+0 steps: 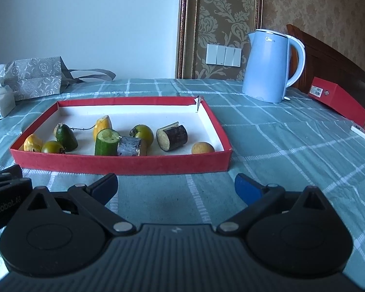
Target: Organize fruits
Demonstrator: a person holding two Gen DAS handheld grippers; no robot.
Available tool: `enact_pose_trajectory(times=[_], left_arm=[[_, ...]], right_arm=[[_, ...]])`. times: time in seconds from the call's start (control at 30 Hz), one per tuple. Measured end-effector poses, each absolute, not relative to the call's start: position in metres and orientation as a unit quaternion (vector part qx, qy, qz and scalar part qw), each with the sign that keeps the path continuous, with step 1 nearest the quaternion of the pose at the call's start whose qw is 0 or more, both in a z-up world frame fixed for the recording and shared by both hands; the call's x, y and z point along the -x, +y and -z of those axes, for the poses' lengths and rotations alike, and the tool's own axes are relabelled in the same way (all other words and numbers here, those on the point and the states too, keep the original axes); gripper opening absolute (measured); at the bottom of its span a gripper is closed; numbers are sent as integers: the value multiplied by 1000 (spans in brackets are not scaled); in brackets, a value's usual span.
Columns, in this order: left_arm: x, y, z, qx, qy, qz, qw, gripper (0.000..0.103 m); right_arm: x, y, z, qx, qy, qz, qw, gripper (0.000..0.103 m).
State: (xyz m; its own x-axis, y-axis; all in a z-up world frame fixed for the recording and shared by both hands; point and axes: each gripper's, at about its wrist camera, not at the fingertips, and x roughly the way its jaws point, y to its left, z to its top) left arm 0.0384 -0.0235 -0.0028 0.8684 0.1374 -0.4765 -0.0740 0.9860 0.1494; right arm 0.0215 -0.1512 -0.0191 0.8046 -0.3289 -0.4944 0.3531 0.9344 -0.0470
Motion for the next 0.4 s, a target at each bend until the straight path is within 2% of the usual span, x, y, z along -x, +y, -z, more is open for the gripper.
enact_pose_trajectory(times=[0.4], left_arm=[[-38,-23,4,-65,233,-80,967,88]], right_arm=[[-18,-149,18,-23,252,174,952,102]])
